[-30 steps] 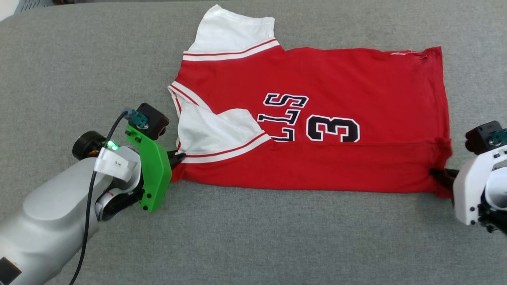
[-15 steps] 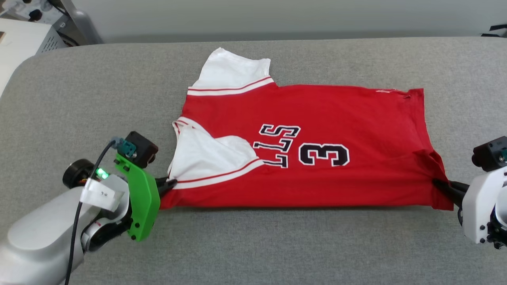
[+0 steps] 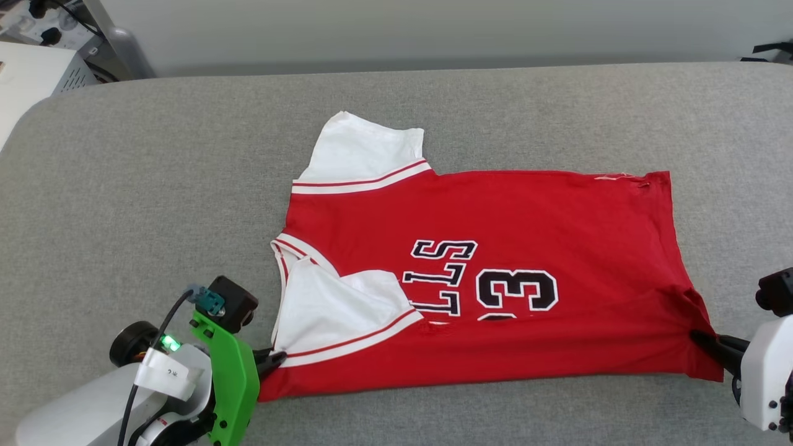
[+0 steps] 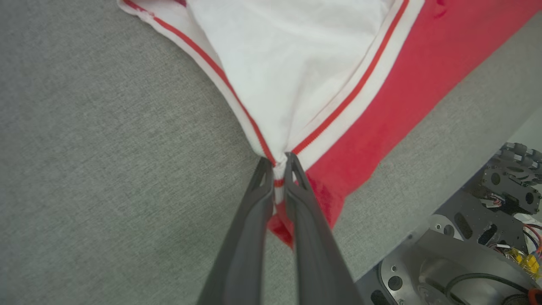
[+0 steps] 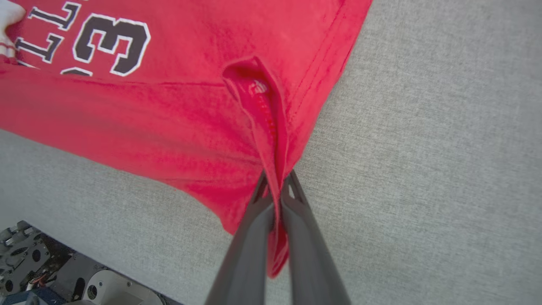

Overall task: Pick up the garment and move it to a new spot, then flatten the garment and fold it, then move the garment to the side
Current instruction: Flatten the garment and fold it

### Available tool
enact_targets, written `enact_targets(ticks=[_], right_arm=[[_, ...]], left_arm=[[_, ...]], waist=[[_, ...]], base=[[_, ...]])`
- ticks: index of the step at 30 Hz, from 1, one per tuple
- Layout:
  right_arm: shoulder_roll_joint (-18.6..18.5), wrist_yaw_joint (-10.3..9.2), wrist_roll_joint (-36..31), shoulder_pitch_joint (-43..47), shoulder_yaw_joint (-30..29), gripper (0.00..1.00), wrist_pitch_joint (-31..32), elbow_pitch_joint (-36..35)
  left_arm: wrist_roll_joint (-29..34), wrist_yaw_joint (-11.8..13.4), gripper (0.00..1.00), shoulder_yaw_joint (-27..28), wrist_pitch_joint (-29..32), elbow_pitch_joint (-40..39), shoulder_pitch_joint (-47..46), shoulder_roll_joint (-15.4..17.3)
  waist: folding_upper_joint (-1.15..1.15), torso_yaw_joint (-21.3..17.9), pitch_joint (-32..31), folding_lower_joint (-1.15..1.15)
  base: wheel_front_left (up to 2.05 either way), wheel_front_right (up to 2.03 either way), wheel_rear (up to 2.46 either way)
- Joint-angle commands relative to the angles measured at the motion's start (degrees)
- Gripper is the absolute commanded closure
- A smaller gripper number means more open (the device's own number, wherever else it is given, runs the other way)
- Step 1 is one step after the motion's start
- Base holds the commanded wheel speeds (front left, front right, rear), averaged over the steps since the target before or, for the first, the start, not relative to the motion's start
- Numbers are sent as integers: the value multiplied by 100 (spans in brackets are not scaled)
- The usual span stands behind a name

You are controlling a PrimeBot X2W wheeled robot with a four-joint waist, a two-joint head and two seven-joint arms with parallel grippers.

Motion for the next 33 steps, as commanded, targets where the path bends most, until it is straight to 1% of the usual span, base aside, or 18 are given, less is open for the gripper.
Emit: enact_targets(ticks=[1, 5, 11, 12, 13, 14, 15, 19, 24, 27, 29, 33], right_arm=[[61, -3, 13, 69, -61, 100, 52, 30], [281, -3, -112, 8, -52, 100, 132, 247], [601, -3, -396, -145, 108, 100, -53, 828], [652, -3, -422, -158, 148, 98, -116, 922], [686, -3, -431, -165, 159, 78, -192, 985], [715, -3, -461, -174, 154, 9, -315, 1050], [729, -3, -505, -188, 127, 0, -441, 1088], [801, -3, -691, -180, -142, 0, -1078, 1123], [1024, -3, -1102, -111, -827, 0, -2027, 972], [1280, -3, -1544, -85, -1318, 0, -2522, 764], [1505, -3, -1873, -39, -1628, 0, -2739, 526], [2011, -3, -2468, 8, -2043, 0, -2969, -52]], left_arm=[[-20, 52, 100, 7, -31, 22, 95, 17], [-26, 54, 100, -9, -51, 176, 115, -74], [-42, -19, 100, -17, -128, 588, 106, -274], [-27, -13, 82, -13, -162, 656, 103, -303], [-19, -6, 55, -5, -198, 697, 105, -319], [-4, 4, 0, 15, -266, 725, 107, -326], [11, 11, 0, 39, -338, 732, 108, -322], [100, 67, 0, 180, -694, 672, 102, -209], [152, 199, 0, 448, -1094, 482, -8, -64], [228, 255, 0, 615, -1165, 357, -254, 32], [276, 281, 0, 738, -1192, 311, -474, 44], [310, 226, 0, 1010, -1203, 373, -1019, -30]], waist=[[0, -39, 129, 0], [0, -67, 333, 0], [0, -40, 489, 0], [0, -27, 477, 0], [0, -15, 453, 0], [0, -4, 415, 0], [0, 2, 373, 0], [0, 16, 169, 0], [0, -4, 0, 0], [0, -31, -6, 0], [0, -63, 38, 0], [0, -170, 250, 0]], base=[[0, 0, 0], [0, 0, 0], [0, 0, 0], [0, 0, 0], [0, 0, 0], [0, 0, 0], [0, 0, 0], [0, 0, 0], [0, 0, 0], [0, 0, 0], [0, 0, 0], [0, 0, 0]])
